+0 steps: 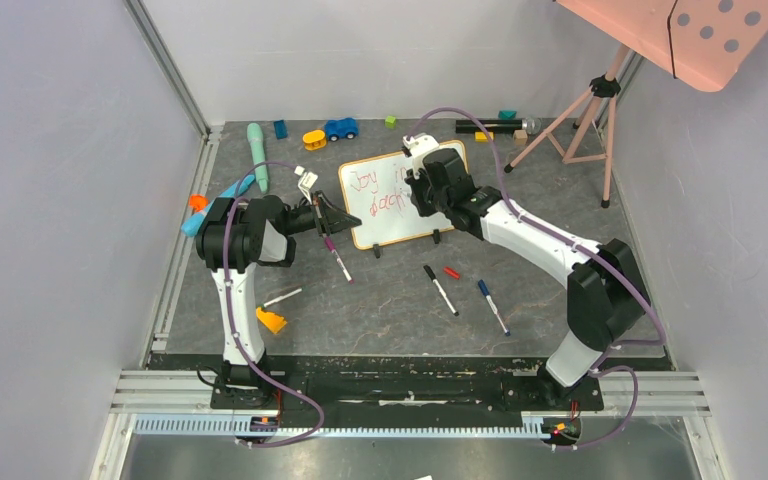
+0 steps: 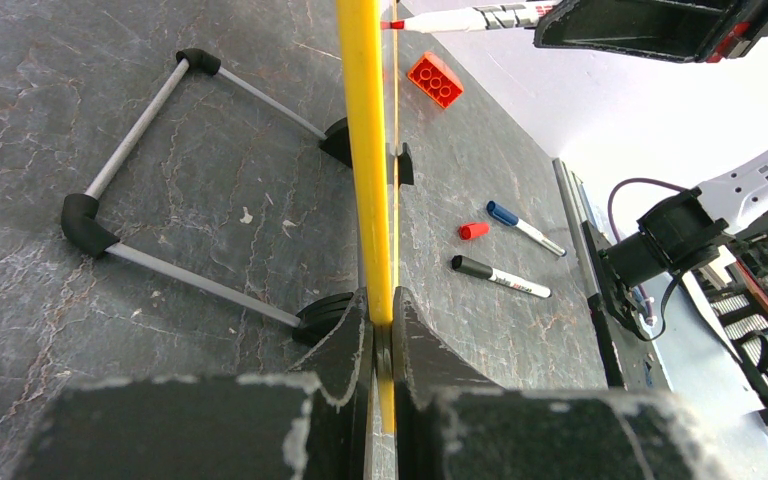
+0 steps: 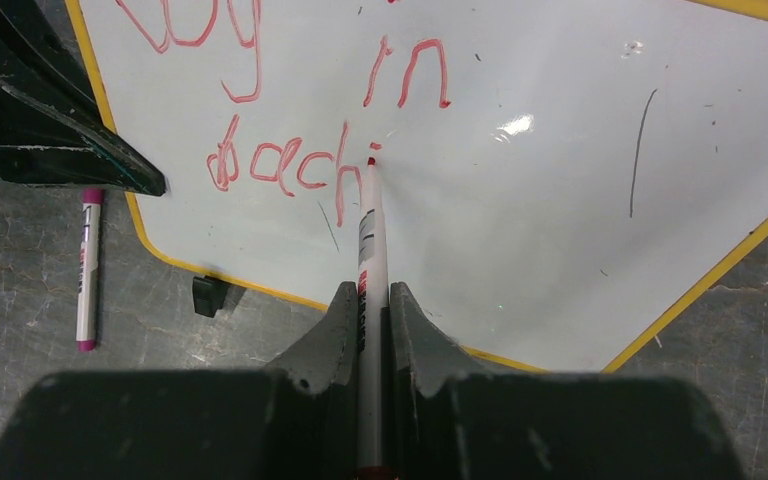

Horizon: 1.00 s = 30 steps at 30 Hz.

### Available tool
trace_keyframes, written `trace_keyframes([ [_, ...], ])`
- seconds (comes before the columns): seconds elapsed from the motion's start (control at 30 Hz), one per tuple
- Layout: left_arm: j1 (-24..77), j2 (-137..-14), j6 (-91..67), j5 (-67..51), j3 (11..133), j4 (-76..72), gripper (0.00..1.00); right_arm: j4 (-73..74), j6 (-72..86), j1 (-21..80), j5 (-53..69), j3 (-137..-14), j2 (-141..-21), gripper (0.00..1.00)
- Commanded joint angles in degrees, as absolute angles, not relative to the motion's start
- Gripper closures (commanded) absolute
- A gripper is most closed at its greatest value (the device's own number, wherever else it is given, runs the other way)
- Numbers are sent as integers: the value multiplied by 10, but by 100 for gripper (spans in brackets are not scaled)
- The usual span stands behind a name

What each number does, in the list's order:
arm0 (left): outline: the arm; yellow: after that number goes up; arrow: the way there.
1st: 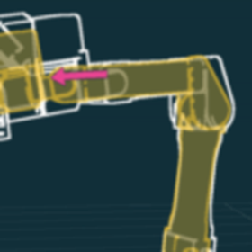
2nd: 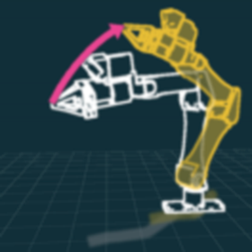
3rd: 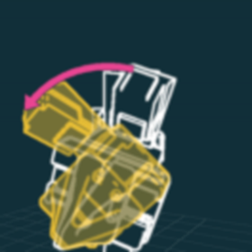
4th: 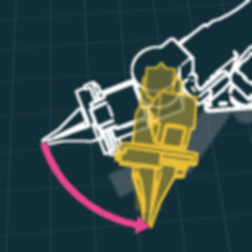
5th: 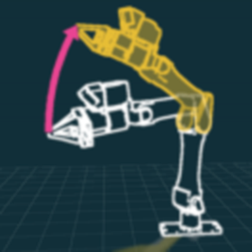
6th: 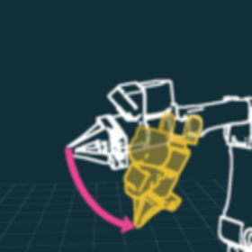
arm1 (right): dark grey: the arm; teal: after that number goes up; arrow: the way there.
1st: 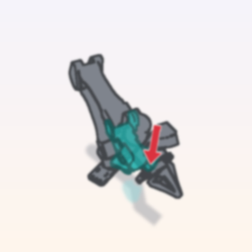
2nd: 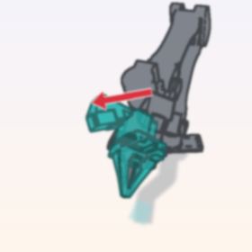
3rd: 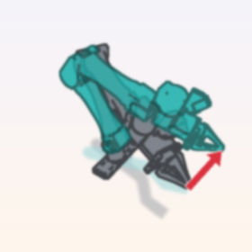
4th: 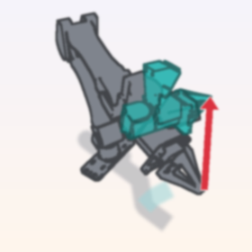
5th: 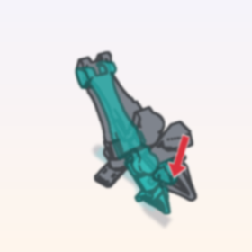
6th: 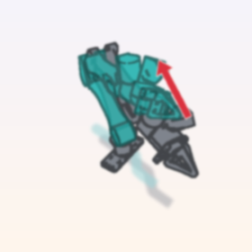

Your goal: Write a sentence on the whiteboard

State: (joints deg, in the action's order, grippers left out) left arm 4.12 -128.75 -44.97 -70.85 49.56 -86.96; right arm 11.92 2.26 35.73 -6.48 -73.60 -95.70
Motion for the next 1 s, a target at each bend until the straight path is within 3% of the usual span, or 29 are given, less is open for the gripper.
trace_keyframes([
  [0.0,52,-1313,-402,-770,487,-892,98,115,15,354,-80,-719,-955,100],
  [0.97,52,-1313,-403,-770,488,-892,98,131,21,349,-43,-720,-894,100],
])
